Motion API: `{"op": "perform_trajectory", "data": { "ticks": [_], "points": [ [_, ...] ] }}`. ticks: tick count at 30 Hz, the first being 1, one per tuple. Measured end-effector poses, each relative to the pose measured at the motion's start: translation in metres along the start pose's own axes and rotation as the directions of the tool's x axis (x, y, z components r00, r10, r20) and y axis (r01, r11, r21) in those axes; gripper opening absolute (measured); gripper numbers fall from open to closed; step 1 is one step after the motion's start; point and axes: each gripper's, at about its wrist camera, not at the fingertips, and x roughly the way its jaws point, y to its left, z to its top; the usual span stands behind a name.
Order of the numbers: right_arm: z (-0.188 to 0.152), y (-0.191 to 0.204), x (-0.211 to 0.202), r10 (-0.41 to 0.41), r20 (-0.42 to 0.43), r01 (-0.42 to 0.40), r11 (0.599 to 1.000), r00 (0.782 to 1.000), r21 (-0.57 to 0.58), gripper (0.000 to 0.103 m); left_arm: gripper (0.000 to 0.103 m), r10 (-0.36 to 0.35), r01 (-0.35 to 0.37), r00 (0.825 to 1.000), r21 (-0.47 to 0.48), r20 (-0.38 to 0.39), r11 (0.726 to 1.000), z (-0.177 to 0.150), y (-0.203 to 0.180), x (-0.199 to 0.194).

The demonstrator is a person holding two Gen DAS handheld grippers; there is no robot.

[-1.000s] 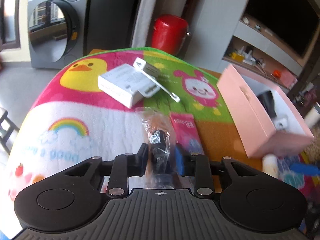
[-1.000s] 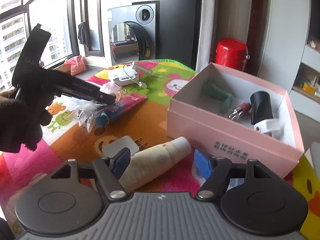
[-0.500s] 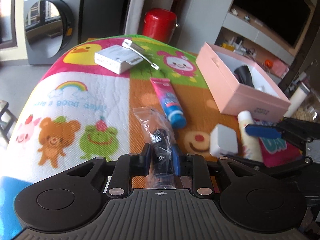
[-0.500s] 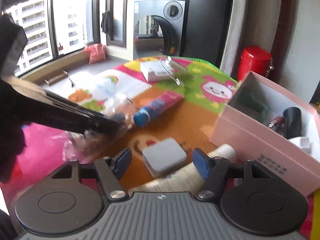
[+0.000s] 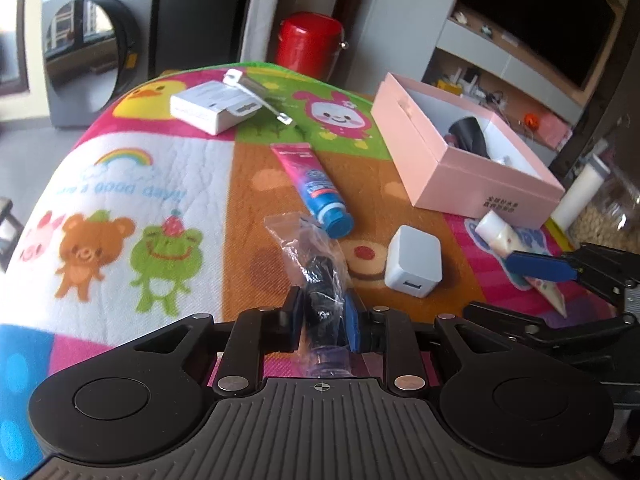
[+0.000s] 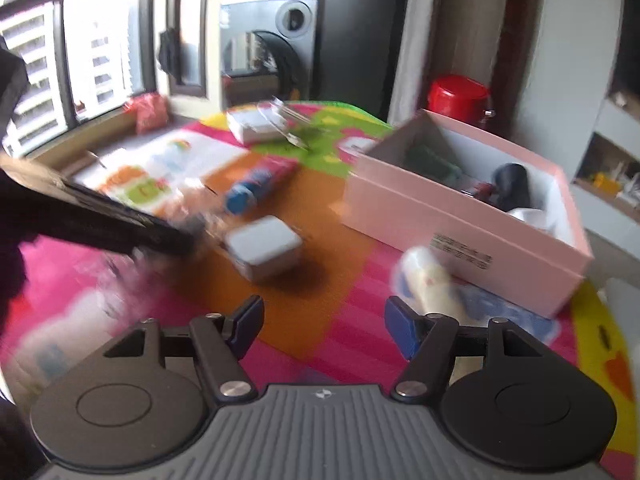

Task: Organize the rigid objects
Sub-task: 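Grasp the white square cube with the right tool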

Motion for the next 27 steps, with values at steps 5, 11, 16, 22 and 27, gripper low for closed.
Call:
{"op": "perform_trajectory", "data": {
  "ticks": [5,11,16,22,27],
  "points": [
    [0.020,0.029,0.027,-0.006,0.012,0.006,0.998,1.000,-0.056,0.067,0.025,-0.005,0.005,1.000,-0.013,0.011,1.000,-0.006,0.004,-0.006],
    [0.037,0.034,0.055,-0.016,-0.041,0.015,1.000,0.999,-0.015,0.050,0.026,0.019,-0.020,0.999,0.030,0.041,0.999,-0.012,-0.003,-0.007],
    [0.025,0.026,0.040,-0.030,-0.059,0.028,0.999,0.998,-0.034,0.050,0.027,0.023,-0.025,0.999,0.027,0.045,0.999,-0.013,-0.003,-0.007],
    [-0.003,0.009,0.006,-0.026,-0.067,0.024,0.999,0.997,-0.039,0.050,0.026,0.030,-0.033,0.998,0.056,0.048,0.998,-0.015,-0.009,-0.008],
    [-0.027,-0.002,-0.021,-0.039,-0.065,0.037,0.999,0.997,-0.028,0.050,0.026,-0.081,0.081,0.997,0.058,-0.004,0.995,-0.018,-0.023,-0.007]
  ]
}}
